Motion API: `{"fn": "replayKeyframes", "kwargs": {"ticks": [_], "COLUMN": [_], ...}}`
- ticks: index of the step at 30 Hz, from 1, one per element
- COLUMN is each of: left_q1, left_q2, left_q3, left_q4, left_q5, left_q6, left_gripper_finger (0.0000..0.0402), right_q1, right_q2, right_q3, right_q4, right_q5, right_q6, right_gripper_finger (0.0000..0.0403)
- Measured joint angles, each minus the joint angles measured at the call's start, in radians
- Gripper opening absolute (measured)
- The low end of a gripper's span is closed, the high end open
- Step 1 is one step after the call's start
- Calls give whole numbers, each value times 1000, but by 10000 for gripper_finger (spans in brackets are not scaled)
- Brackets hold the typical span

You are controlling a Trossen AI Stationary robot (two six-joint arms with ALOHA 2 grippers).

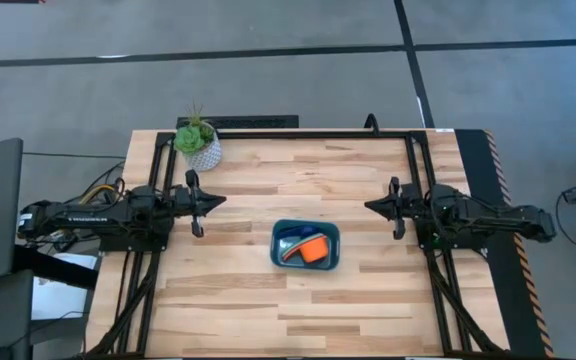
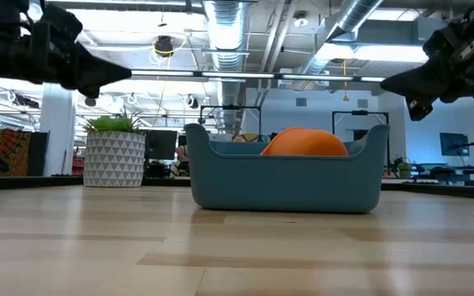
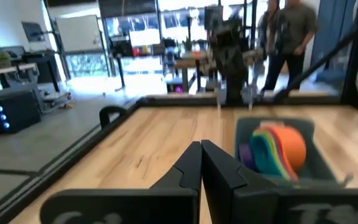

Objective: Nest measuring cups in basket
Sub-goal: Return to Home Position

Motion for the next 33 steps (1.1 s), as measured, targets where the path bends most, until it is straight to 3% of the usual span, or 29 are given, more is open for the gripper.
{"fn": "replayKeyframes", "kwargs": {"ticks": [8,15,20,24,26,33], "left_q1": [-1,0,0,0,0,-20], "left_q2": [0,-15,-138,-326,-330,-329], "left_q3": [-1,-1,-2,-2,-2,-3], "left_q4": [-141,-200,-286,-396,-420,-425], "left_q5": [76,46,39,47,50,208], "left_q6": [20,-4,-3,31,40,-22], "left_gripper_finger": [0,0,0,0,0,0], "right_q1": [13,13,12,12,23,44], "right_q2": [28,75,75,72,59,-43], "right_q3": [0,-1,-1,2,2,3], "right_q4": [-60,-63,-64,-60,-34,116], "right_q5": [36,36,36,33,4,0], "right_q6": [-53,-54,-54,-8,-37,-191], "right_gripper_finger": [34,59,59,60,60,60]}}
